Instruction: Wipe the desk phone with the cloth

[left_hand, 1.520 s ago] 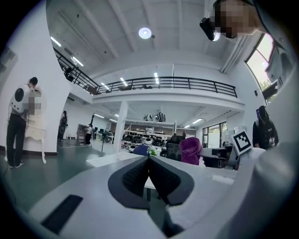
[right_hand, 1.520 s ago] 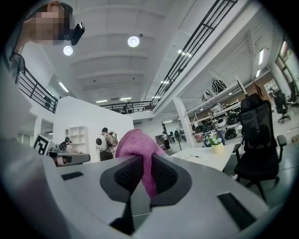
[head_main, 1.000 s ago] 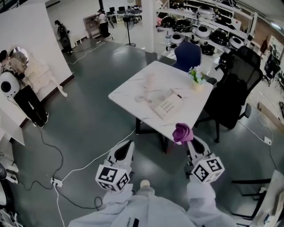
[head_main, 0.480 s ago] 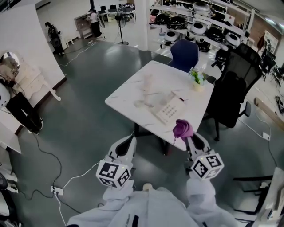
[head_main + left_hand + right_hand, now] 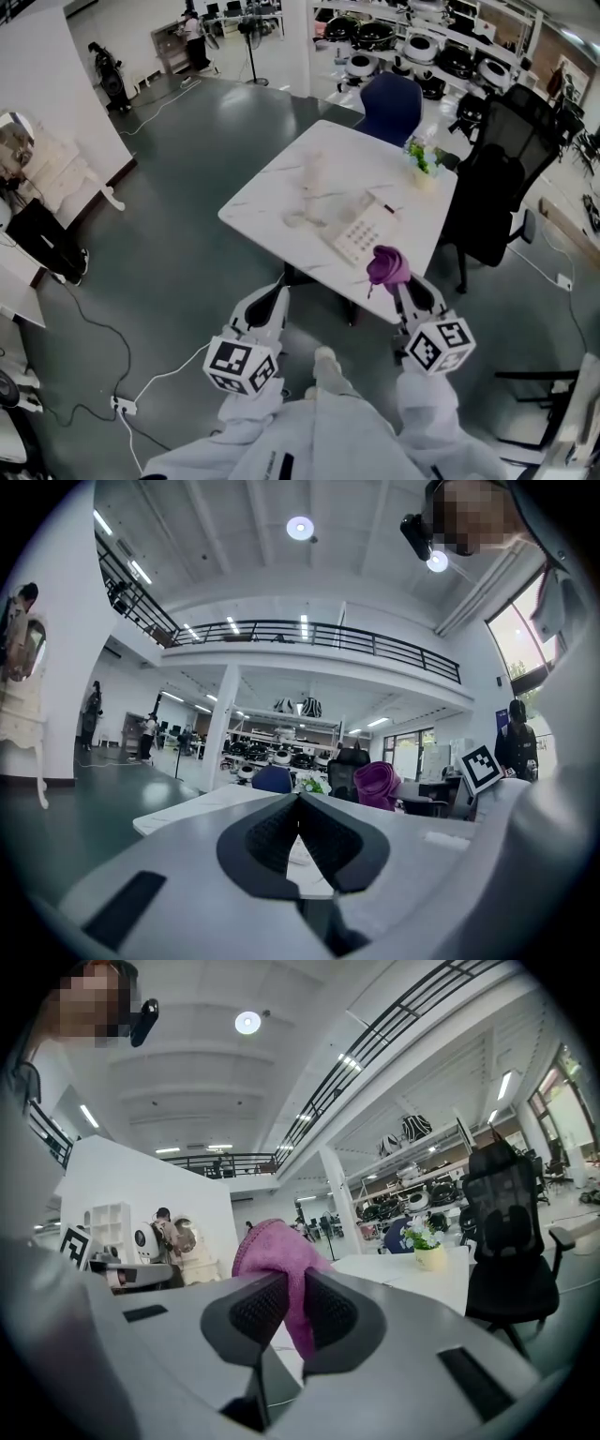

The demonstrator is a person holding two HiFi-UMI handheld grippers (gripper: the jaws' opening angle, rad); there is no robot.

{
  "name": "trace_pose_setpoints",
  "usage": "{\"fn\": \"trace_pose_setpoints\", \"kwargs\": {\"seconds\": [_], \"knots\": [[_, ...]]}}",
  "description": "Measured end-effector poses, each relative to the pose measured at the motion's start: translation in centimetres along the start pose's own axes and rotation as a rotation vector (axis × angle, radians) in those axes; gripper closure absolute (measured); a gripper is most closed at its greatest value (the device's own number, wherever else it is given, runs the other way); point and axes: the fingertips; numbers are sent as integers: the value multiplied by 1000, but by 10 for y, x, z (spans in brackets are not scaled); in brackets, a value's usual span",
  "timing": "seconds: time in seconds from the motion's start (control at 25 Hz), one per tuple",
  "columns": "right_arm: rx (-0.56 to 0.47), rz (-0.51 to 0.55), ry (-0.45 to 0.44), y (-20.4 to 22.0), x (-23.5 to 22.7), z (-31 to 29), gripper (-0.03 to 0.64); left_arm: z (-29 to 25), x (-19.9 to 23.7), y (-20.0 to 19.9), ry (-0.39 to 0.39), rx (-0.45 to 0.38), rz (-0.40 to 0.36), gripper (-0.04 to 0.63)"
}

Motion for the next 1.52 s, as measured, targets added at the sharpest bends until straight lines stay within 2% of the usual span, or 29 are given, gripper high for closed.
{"fn": "trace_pose_setpoints", "kwargs": {"seconds": [0.24,0.88,1.52], "knots": [[1,-24,45,6,-27,-26,586,-36,15,7,28,19,1,597],[10,-65,183,-4,-109,-120,584,-171,65,6,133,74,32,597],[4,-64,370,-9,-184,-148,584,-265,67,21,271,133,37,597]]}}
Point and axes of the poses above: the fingertips, and each gripper's own axes: z backward along the fingers, x to its left, y out of its underside, and after that the axes turned 1 degree about z, right-handed
